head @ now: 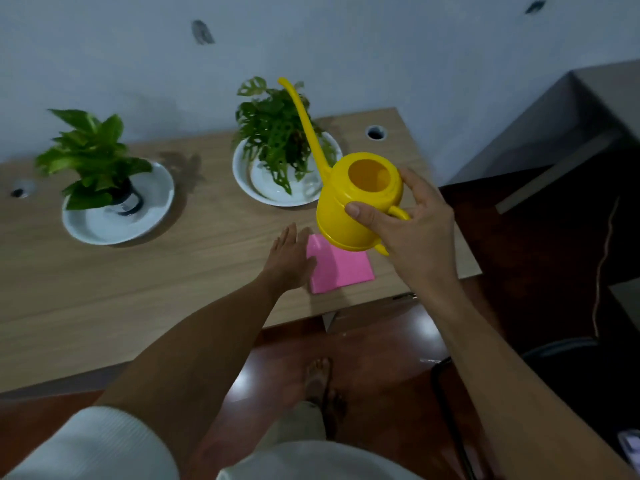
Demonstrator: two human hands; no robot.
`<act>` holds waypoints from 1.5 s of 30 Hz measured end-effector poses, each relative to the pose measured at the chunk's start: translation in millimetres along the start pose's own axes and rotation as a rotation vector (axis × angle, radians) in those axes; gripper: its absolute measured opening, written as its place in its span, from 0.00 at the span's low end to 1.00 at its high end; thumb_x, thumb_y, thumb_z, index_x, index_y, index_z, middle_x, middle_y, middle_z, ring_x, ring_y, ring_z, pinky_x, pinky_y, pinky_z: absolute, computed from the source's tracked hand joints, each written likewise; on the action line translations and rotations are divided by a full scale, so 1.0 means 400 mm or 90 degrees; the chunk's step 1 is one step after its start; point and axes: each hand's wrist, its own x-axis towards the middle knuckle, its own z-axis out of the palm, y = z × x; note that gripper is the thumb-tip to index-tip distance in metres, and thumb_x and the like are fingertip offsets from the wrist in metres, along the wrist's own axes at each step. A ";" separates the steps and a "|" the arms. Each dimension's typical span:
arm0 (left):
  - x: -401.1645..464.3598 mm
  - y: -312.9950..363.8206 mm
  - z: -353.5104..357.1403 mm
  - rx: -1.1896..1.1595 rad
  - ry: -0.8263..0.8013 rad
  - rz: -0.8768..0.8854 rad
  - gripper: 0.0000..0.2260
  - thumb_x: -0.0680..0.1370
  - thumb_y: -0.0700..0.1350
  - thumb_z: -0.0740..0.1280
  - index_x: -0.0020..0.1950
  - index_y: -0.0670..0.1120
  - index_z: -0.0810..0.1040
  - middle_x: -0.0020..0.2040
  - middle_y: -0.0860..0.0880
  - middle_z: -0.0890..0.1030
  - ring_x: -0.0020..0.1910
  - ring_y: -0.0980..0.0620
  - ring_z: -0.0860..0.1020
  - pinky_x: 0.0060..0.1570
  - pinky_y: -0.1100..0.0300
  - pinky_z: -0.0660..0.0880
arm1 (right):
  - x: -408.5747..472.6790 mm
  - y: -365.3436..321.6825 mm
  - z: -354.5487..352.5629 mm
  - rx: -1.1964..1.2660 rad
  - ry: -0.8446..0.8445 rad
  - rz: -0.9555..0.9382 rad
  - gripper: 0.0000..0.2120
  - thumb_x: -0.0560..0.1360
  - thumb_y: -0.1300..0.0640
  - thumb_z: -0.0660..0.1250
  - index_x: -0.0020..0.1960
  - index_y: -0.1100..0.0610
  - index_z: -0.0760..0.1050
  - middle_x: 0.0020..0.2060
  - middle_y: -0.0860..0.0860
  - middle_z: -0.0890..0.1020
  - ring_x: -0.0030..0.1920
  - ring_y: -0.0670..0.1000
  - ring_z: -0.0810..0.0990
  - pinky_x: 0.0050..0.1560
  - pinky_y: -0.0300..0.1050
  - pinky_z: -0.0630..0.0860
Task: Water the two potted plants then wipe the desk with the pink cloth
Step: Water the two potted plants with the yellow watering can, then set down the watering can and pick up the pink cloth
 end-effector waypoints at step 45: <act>0.302 0.257 0.182 0.083 -0.013 0.132 0.33 0.83 0.58 0.59 0.85 0.49 0.52 0.86 0.42 0.46 0.85 0.43 0.46 0.83 0.47 0.45 | 0.144 0.603 -0.242 -0.124 0.132 0.160 0.32 0.73 0.44 0.80 0.73 0.45 0.72 0.59 0.40 0.84 0.60 0.42 0.83 0.59 0.45 0.82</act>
